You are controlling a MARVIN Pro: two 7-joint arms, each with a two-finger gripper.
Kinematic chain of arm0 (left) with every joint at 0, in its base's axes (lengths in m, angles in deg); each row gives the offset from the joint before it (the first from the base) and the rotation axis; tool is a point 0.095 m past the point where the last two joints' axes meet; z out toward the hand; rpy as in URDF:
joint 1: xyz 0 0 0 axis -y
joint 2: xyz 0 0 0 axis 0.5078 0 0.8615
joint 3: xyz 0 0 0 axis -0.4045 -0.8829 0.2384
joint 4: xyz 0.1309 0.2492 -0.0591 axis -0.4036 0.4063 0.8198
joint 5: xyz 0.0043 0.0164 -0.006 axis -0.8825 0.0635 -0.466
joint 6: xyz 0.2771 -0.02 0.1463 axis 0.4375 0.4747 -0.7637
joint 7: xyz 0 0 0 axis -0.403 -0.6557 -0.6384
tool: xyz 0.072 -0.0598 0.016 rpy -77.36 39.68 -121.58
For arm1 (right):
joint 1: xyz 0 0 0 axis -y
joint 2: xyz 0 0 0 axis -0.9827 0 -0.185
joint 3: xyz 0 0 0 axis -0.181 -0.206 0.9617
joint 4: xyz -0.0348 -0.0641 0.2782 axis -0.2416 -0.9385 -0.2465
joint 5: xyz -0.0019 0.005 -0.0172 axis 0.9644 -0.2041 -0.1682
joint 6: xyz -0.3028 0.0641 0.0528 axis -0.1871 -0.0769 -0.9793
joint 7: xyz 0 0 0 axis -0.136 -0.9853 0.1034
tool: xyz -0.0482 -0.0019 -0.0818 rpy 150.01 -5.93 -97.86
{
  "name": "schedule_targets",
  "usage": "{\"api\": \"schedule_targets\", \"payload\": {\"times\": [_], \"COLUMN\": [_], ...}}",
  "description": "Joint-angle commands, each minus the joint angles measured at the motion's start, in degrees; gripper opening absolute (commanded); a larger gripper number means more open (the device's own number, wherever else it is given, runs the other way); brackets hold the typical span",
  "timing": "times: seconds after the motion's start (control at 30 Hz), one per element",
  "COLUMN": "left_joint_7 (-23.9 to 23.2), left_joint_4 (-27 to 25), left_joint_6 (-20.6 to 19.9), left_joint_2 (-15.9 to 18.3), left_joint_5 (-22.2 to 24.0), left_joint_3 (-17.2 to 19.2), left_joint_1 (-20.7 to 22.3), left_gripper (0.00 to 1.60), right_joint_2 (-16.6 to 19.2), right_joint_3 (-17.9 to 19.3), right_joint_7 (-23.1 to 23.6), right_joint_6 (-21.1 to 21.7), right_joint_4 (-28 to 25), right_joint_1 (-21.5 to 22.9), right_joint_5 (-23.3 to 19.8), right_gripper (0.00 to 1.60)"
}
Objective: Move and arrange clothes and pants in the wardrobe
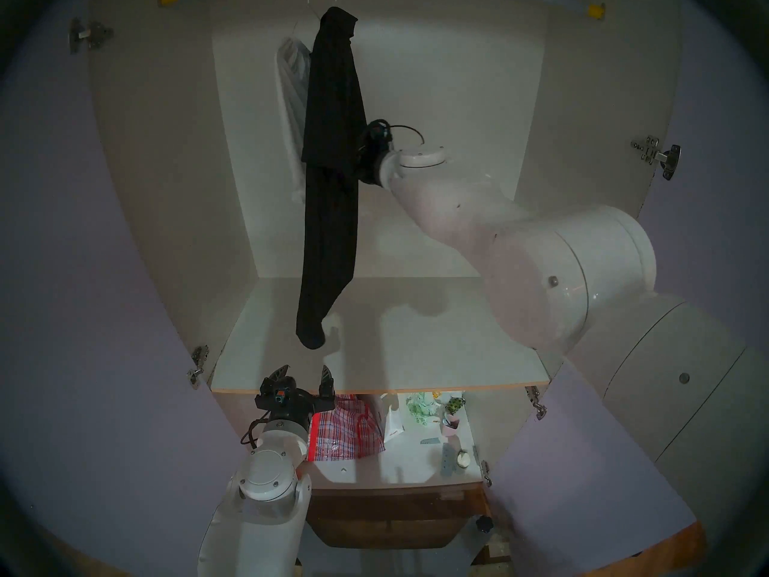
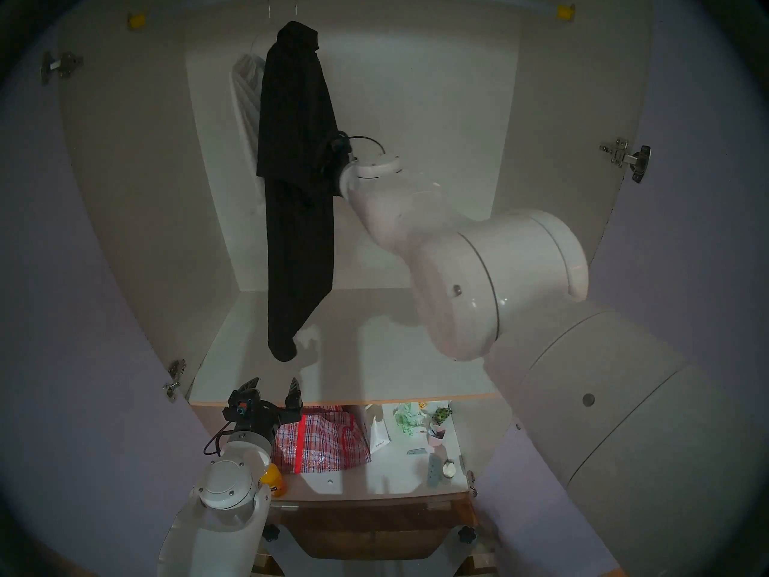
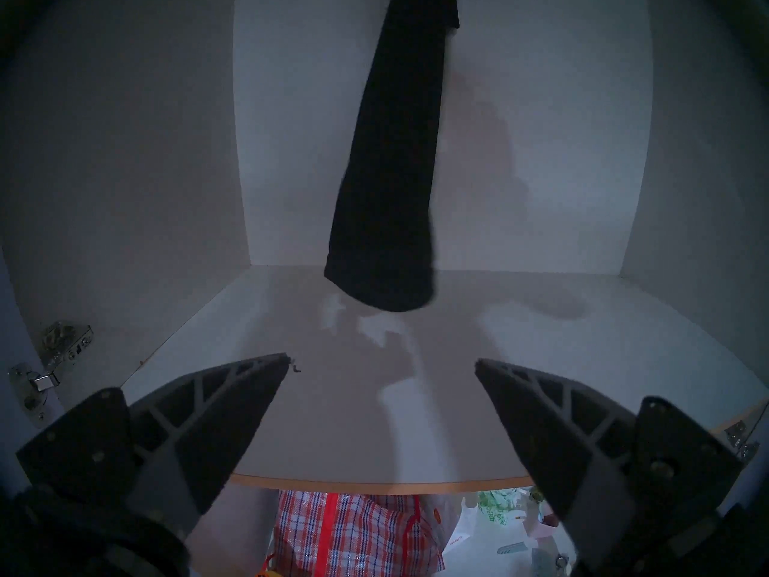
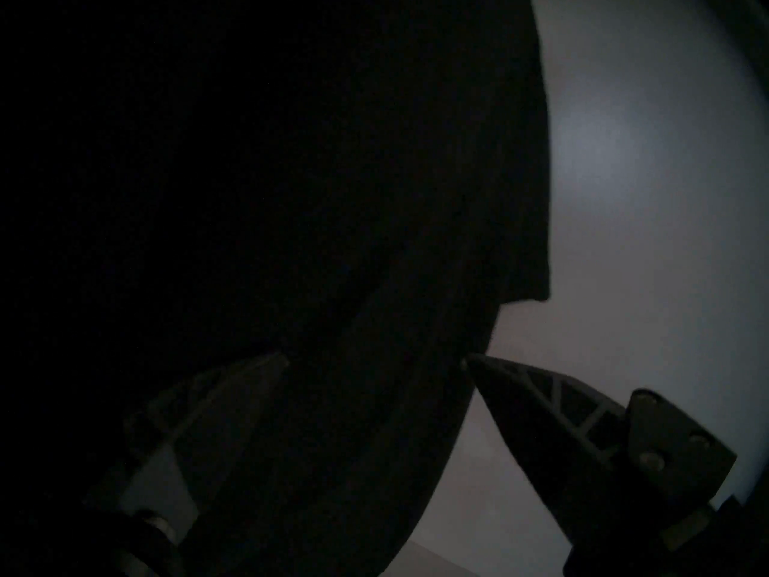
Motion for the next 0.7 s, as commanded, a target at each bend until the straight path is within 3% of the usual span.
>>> {"api": "schedule_targets", "payload": {"times": [0.0,0.1,0.3,0.57,0.67], "left_joint_7": [-0.5,-0.8,-0.9,-1.0,-1.0], "left_joint_4": [-2.5,-3.2,-3.7,-4.0,-4.1], "left_joint_6": [0.7,0.6,0.5,0.3,0.3], "left_joint_2": [0.3,0.5,0.8,1.2,1.3], "left_joint_5": [0.2,0.4,0.7,1.2,1.3], "left_joint_3": [-0.1,-0.1,-0.2,-0.3,-0.4], "left_joint_1": [0.0,-0.4,-0.8,-0.9,-1.0], "left_gripper": [1.60,1.60,1.60,1.60,1.60], "right_joint_2": [1.3,4.3,8.4,11.2,11.1], "right_joint_3": [3.1,5.6,10.0,11.0,10.0], "right_joint_7": [3.6,8.4,13.6,14.8,10.5], "right_joint_6": [-3.3,-7.2,-8.5,-12.8,-16.6], "right_joint_4": [-1.8,-2.2,-1.9,-2.1,-2.6], "right_joint_1": [0.2,-2.5,-4.1,-7.3,-9.3], "right_joint_5": [-3.2,-3.2,-4.0,-3.2,-1.9], "right_gripper": [1.60,1.60,1.60,1.60,1.60]}}
